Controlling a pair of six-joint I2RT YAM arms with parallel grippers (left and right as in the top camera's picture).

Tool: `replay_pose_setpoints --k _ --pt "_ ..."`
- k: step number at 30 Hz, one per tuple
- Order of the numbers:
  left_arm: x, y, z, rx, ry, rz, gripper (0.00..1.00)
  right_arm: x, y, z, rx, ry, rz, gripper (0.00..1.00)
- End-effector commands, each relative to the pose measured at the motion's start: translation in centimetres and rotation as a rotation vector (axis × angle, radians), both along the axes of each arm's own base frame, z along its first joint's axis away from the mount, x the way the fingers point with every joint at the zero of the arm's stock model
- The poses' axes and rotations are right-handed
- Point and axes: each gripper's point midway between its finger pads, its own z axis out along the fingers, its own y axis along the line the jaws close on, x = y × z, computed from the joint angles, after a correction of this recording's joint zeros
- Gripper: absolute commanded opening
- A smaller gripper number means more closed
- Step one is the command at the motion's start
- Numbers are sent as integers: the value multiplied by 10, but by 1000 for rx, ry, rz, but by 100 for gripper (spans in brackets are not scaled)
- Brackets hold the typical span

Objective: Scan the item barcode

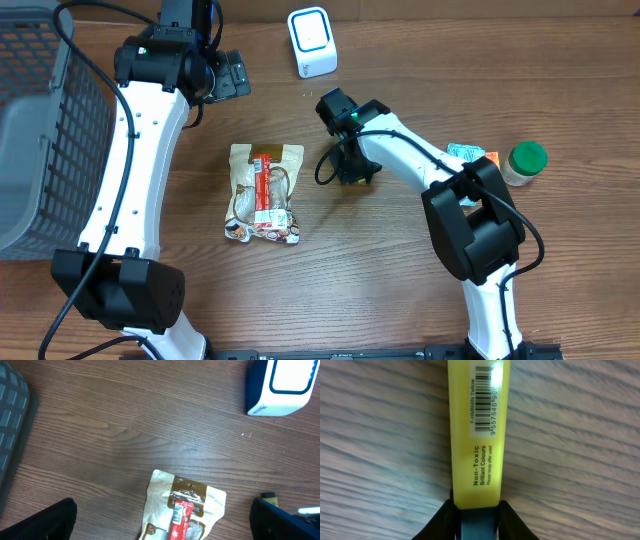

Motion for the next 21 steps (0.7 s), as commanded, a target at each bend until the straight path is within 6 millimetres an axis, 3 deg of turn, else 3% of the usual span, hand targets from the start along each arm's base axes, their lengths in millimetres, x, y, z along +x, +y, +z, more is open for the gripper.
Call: replay_pose_setpoints --k 1,2,6,15,21 --pt "-1 0 18 6 -45 -12 100 5 -8 18 25 -29 -48 17" --pt "-1 0 19 6 -46 -12 100 5 -8 18 34 -22 -52 13" --pt "-1 0 19 6 -46 -12 100 5 1 21 129 6 -65 13" --pt "-1 0 18 6 -45 -12 100 12 21 49 448 68 -102 7" --pt "-1 0 19 6 -46 -12 100 3 6 45 404 108 -126 8"
